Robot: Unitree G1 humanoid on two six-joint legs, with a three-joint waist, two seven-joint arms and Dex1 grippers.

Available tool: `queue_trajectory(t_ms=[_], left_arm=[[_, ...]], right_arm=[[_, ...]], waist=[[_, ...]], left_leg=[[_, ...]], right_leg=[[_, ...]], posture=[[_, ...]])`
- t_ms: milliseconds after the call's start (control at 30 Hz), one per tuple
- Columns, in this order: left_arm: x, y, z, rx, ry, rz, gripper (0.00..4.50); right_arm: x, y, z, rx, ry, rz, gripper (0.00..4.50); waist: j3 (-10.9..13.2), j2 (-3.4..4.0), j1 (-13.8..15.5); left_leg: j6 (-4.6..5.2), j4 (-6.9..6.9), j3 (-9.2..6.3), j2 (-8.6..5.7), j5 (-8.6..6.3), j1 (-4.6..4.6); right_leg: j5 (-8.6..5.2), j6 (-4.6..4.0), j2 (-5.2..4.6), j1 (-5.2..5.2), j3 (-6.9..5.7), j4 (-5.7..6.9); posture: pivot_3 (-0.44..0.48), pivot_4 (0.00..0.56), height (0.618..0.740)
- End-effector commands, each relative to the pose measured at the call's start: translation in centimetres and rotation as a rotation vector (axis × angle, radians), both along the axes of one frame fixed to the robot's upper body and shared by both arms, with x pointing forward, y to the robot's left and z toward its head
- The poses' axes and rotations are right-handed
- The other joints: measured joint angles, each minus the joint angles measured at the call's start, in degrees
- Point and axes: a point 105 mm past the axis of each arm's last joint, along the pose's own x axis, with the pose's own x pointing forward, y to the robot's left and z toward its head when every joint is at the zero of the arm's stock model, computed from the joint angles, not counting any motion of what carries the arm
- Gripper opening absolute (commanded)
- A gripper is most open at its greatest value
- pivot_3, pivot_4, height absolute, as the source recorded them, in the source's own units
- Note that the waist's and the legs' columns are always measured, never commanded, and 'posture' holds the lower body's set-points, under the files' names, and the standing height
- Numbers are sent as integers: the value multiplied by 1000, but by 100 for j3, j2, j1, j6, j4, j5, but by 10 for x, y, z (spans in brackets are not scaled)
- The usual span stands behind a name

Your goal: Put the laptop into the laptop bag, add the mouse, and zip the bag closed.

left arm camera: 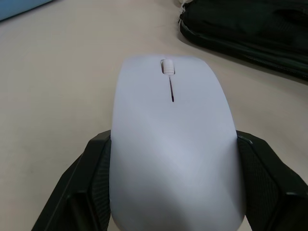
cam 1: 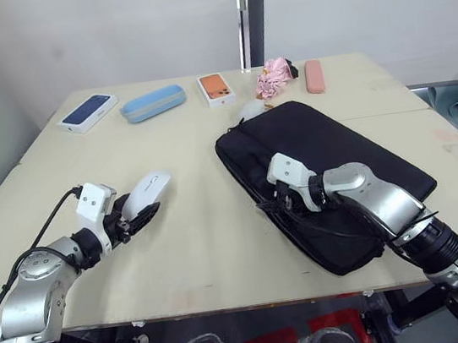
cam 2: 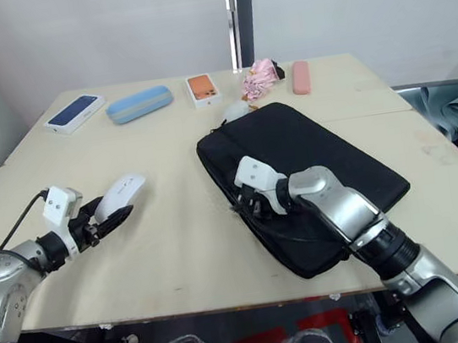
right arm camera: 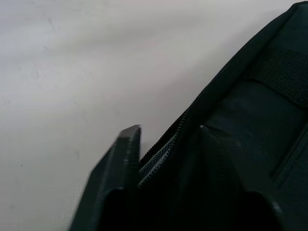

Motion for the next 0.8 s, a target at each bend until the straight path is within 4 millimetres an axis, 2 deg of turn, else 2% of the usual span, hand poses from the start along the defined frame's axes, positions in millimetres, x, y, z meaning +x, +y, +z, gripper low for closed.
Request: queue_trajectory(t_ms=[33, 100, 333, 533, 733, 800], left_arm=[[3, -1, 11, 5, -51, -5, 2826], [4, -2, 12, 4, -52, -10, 2826], [0, -2, 11, 9, -46, -30, 2826], [-8, -9, 12, 12, -37, -81, 2826], [-11, -12, 16, 28, -37, -121, 2826], [-12, -22, 18, 27, -36, -166, 2826]], right_arm=[[5, -7, 5, 18, 0, -42, 616], [6, -7, 5, 40, 21, -58, 16], [7, -11, 8, 67, 36, -80, 16], [-3, 1, 54, 302, 116, 7, 16], [-10, -5, 99, 442, 159, 73, 16], [-11, -4, 114, 495, 153, 89, 16]], waist=[[0, 0, 1], [0, 0, 1], [0, 0, 2], [1, 1, 1], [2, 3, -10], [2, 4, -18]], left_leg=[[0, 0, 0, 0, 0, 0], [0, 0, 0, 0, 0, 0], [0, 0, 0, 0, 0, 0], [0, 0, 1, 0, 0, 0], [0, -1, 1, 1, 0, 1], [0, -2, 2, 1, 0, 3]], right_leg=[[0, 0, 0, 0, 0, 0], [0, 0, 0, 0, 0, 0], [0, 0, 0, 0, 0, 1], [0, 0, 0, -1, 2, 1], [0, 0, 2, -3, 1, 3], [0, 0, 2, -3, 2, 4]], posture=[[0, 150, 740], [0, 150, 740], [0, 150, 740], [0, 150, 740], [0, 150, 740], [0, 150, 740]])
